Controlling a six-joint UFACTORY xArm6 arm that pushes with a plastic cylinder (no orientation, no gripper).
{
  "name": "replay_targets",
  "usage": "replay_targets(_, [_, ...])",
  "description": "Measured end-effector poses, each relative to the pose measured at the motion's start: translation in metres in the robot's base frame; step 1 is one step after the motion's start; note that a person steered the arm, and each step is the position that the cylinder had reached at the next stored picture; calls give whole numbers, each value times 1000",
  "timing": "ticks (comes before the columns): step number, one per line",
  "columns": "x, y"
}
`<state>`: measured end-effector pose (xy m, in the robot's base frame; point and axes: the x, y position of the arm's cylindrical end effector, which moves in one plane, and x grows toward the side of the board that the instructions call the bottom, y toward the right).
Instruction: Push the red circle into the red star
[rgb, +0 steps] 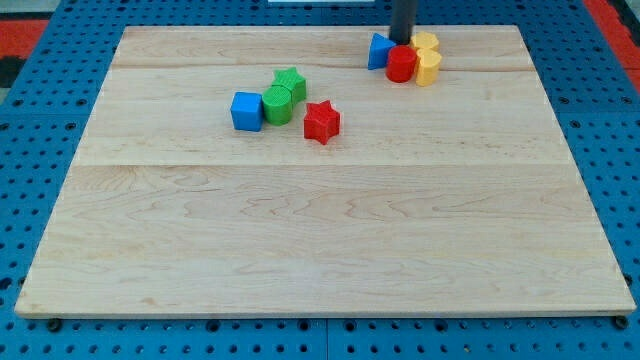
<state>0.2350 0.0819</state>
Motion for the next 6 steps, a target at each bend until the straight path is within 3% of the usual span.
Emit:
replay_targets(2, [-4,44])
replay_targets(4, [28,3])
replay_targets(6, [66,17])
